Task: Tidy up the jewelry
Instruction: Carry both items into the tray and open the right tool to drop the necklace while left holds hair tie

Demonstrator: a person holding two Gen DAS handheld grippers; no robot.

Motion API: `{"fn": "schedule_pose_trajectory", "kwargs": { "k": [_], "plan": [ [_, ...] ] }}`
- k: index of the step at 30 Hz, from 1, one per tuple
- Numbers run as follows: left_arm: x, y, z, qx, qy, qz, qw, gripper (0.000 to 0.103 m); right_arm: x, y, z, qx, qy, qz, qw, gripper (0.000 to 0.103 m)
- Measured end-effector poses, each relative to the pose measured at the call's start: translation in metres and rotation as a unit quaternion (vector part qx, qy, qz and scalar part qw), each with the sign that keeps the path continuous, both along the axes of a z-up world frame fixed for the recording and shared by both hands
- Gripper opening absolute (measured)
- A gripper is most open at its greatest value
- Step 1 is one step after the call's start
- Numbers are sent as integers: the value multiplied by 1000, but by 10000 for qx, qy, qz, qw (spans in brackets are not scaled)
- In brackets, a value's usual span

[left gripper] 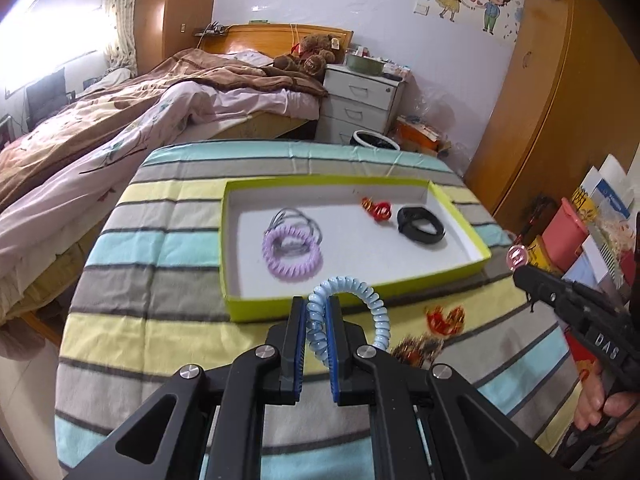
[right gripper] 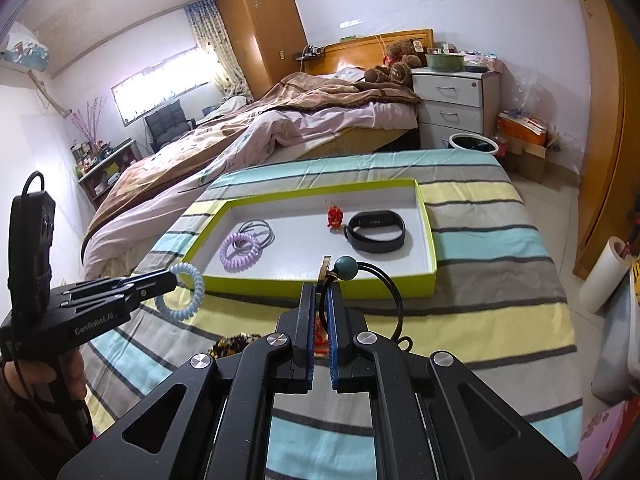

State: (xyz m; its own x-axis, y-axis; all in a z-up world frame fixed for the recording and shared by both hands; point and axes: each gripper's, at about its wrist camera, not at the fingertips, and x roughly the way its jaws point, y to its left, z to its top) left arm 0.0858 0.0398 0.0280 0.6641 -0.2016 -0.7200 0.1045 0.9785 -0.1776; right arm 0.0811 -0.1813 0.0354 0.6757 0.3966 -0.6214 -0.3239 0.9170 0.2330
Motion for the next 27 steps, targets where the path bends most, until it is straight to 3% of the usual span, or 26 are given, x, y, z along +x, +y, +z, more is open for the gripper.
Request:
{"fn": "schedule_pose_trajectory", "kwargs": {
  "k": [13,27],
  "plan": [
    [66,-10,0,-24,126,-108,9999,9,47,15,-8,-227,241,307,9990,5],
    [135,-18,-24,-110,404,-231,9989,9,87,37,-41,-478,776,681,9935,5]
  ]
}}
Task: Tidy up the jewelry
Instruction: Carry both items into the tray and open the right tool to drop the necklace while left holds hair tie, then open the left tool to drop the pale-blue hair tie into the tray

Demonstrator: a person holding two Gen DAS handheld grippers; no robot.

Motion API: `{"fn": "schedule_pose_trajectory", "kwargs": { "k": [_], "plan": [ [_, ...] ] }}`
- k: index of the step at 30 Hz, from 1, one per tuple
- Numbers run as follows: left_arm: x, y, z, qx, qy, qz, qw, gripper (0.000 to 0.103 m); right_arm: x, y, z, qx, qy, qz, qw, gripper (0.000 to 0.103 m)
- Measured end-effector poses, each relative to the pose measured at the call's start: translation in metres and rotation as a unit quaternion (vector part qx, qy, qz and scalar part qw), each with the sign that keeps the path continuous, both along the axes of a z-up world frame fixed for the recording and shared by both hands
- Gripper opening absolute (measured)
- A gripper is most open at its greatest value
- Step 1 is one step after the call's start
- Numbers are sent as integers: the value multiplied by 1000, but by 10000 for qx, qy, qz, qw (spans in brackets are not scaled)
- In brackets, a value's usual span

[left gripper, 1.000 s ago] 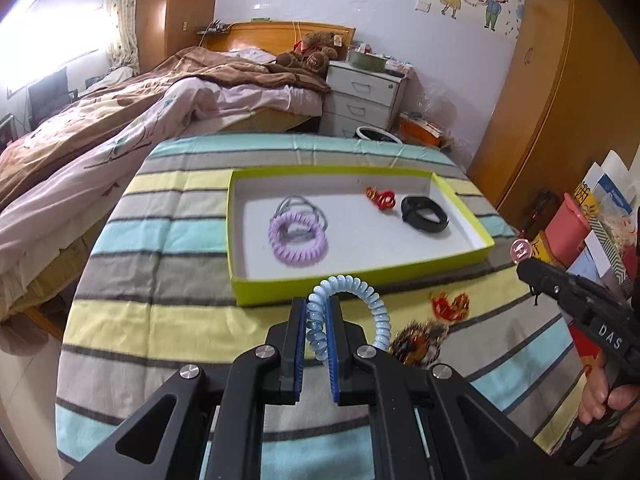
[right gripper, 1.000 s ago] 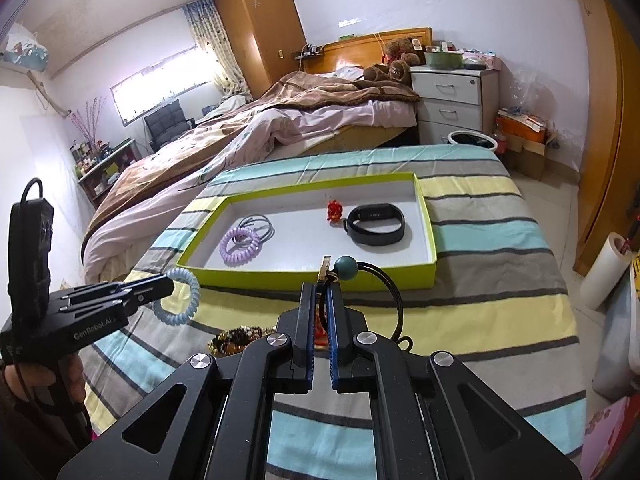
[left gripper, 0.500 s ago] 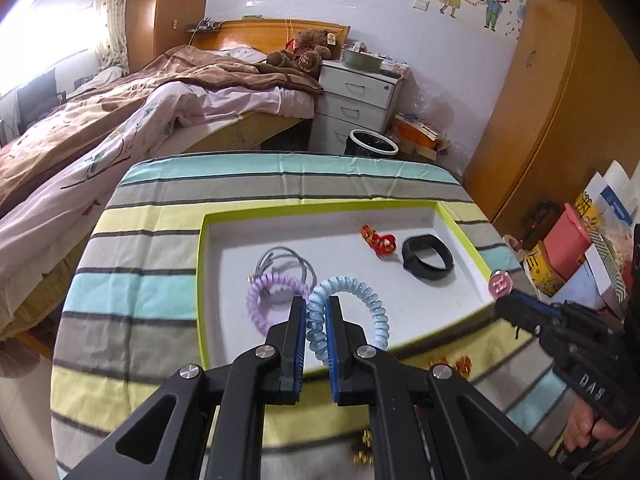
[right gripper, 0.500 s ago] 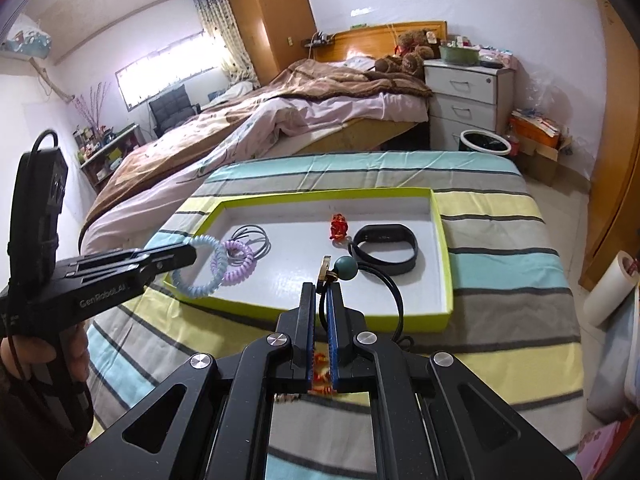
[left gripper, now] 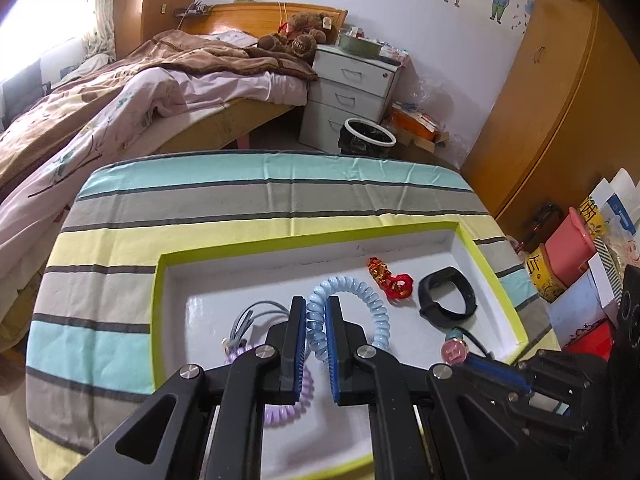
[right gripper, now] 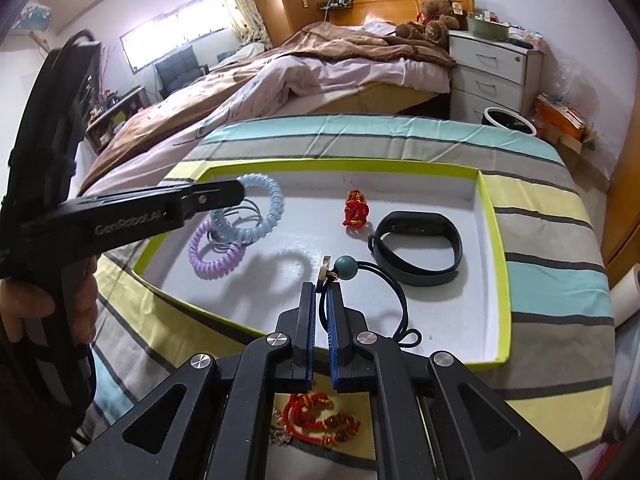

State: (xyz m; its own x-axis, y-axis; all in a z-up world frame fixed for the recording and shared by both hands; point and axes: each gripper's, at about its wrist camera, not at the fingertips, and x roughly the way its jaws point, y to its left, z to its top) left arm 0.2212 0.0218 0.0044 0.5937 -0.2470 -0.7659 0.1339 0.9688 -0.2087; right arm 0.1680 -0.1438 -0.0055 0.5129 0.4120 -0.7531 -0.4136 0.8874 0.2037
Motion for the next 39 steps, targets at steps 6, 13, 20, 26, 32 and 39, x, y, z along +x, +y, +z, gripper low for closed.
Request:
{"fn": "schedule_pose_trajectory", "kwargs": {
  "k": [6,13,20,26,32,39],
  "plan": [
    [18,-5,-15,18,189,-47,9998,9,9,4,-10,-119,166,42,9998,5],
    [26,-7,-28,44,280,-41,9996,9,15,5,-15,-150,258,44,9995,5],
    [31,-11,-33,58,388,-56,9992,10,21,7,-18,-173,354,93,9992,5],
    [32,-9,-35,15,448,-47,9990,10,25,6,-19,-191,388,48,9991,7],
    [33,-10,-36,24,466,-42,9989,10,27,6,-19,-158,404,62,9990,12],
    [31,-8,-35,-20,494,16,9988,10,27,5,-18,-160,368,7,9992,20]
  ]
}}
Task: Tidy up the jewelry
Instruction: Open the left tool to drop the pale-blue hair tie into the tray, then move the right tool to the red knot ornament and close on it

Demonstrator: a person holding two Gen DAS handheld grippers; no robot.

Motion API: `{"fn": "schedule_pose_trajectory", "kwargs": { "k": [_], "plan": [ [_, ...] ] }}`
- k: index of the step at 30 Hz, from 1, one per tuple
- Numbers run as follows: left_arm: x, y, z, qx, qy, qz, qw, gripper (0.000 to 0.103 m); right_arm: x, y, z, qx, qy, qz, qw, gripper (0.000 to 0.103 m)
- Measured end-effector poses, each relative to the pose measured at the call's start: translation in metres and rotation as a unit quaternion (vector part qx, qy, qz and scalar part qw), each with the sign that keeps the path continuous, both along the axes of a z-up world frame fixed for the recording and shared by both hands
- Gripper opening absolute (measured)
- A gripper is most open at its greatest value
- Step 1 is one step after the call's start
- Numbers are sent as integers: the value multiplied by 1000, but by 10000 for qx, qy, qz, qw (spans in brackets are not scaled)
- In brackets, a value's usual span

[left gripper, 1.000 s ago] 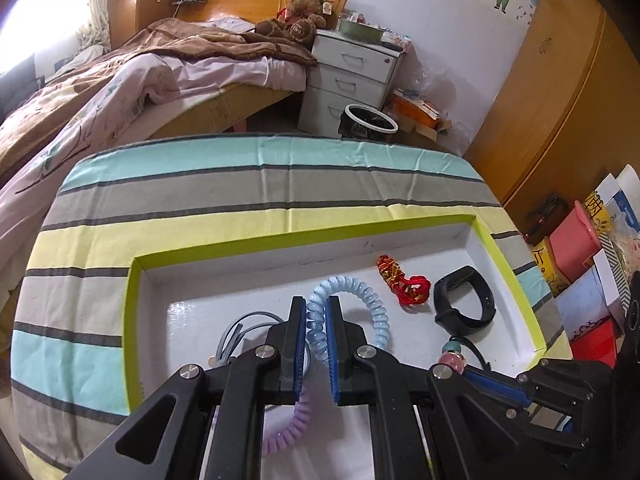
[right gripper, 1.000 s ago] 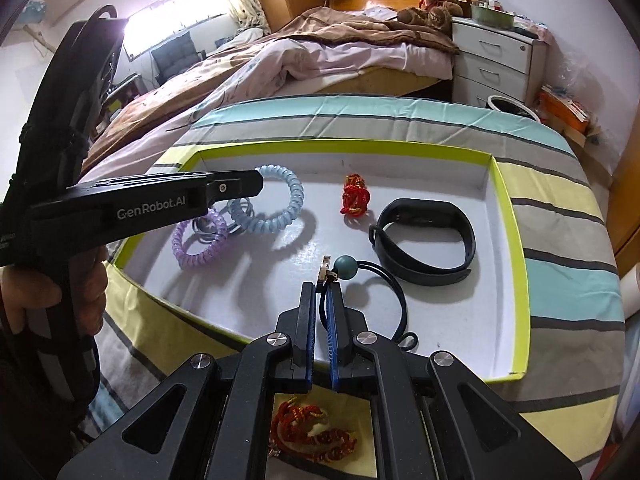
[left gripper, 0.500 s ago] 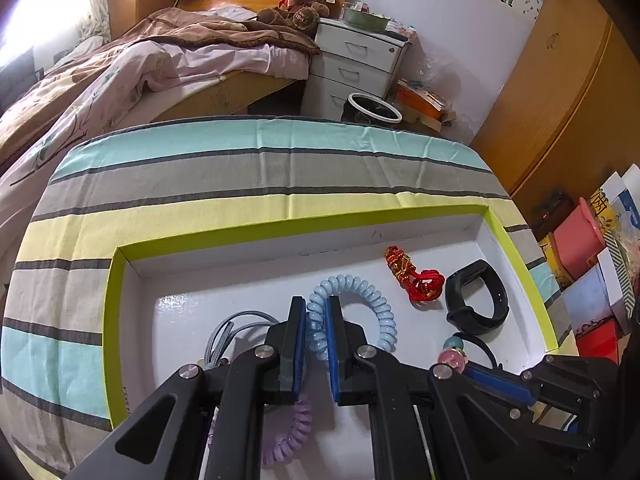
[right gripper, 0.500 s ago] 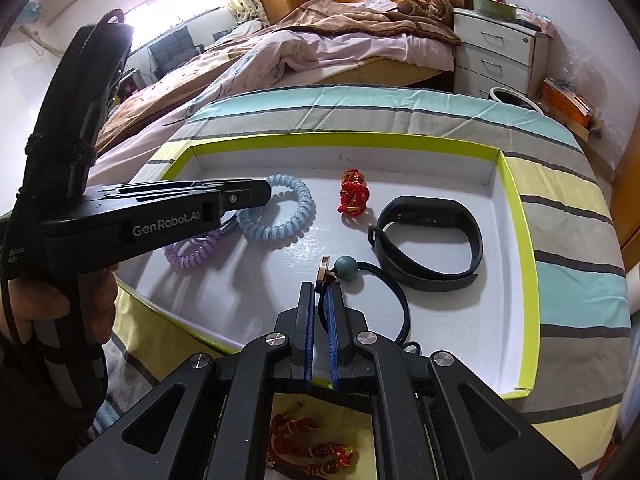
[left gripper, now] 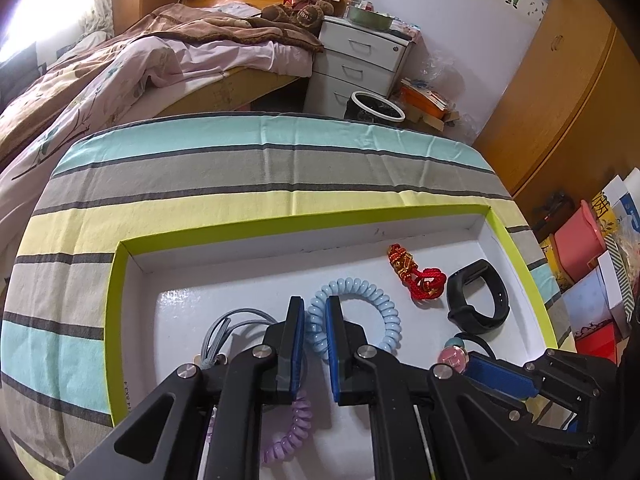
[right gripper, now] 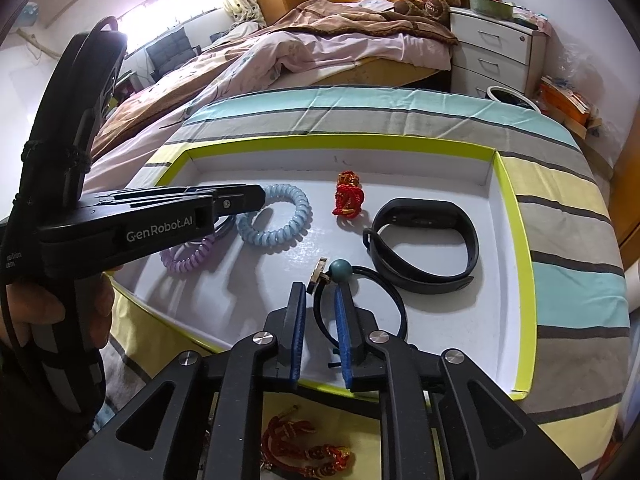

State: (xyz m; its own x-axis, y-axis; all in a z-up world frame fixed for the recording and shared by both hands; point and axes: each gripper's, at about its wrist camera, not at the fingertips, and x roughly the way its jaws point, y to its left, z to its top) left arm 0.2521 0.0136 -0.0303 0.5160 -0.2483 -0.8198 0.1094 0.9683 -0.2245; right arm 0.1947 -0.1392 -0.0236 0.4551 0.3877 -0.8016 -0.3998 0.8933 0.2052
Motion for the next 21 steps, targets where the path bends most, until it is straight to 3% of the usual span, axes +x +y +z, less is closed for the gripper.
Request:
{"fn": "schedule_pose_trajectory", "kwargs": {
  "k": [3,10,12,17,21],
  "plan": [
    [-2,2,1,-189,33,-29,9998,10,-2,-2,2,31,-38,-30,10000,30],
    [-13,4,11,-68,-66,28,10000,12,-5,-4,7,72,-95,-122,9999,33],
    [-19,2,16,25,-144,5,9999,14,-8,-6,10,101,-135,-146,9998,33],
    [-39,4,25,0,-216,4,9998,34,-21,-11,21,209,-267,-208,9992,33],
    [-61,7,32,-80,-319,24,9995,35,-33,-18,28,329,-372,-277,9984,33]
  ]
}}
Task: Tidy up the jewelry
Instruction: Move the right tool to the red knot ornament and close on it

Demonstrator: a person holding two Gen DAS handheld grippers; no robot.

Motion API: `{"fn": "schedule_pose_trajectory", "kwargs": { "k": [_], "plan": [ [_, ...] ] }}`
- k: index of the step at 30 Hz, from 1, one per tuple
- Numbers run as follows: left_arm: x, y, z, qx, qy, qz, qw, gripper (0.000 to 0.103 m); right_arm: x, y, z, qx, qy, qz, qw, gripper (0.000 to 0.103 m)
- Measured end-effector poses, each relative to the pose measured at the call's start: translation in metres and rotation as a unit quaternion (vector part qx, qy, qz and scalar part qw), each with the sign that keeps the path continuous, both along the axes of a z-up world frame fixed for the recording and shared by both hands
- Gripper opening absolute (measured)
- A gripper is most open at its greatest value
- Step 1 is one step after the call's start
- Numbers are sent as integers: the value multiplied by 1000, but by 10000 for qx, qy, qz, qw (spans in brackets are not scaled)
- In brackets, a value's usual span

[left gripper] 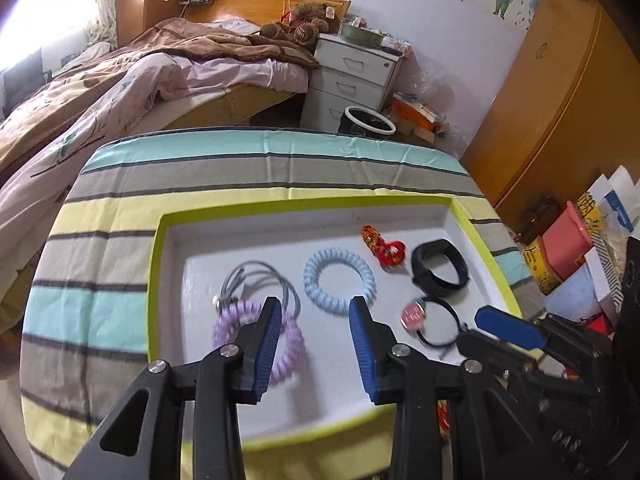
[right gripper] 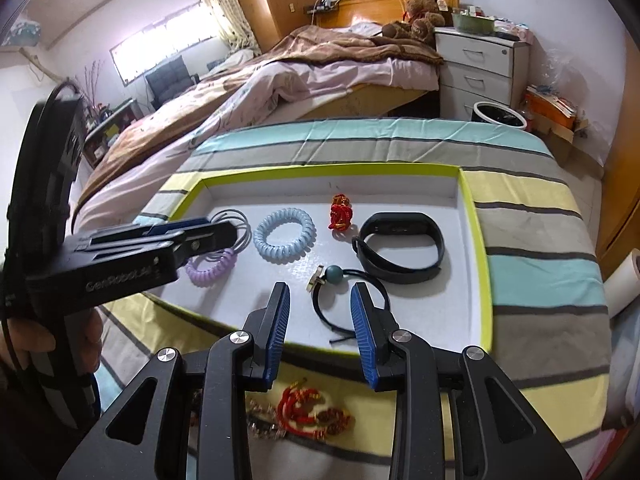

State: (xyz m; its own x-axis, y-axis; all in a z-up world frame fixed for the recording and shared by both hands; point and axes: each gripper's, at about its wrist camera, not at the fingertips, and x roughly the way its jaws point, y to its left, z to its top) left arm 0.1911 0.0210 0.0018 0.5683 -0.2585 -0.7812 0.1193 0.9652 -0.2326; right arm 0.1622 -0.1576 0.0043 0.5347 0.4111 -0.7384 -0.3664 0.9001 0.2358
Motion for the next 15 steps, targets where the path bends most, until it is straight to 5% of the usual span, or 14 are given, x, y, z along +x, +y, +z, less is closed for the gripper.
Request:
{"fn": "schedule_pose_trajectory", "kwargs": {
  "k": [15],
  "plan": [
    [-85,19,12,-89,-353,245,9990,42,-41,-27,-7,184,26,-138,9997,41]
  ]
}}
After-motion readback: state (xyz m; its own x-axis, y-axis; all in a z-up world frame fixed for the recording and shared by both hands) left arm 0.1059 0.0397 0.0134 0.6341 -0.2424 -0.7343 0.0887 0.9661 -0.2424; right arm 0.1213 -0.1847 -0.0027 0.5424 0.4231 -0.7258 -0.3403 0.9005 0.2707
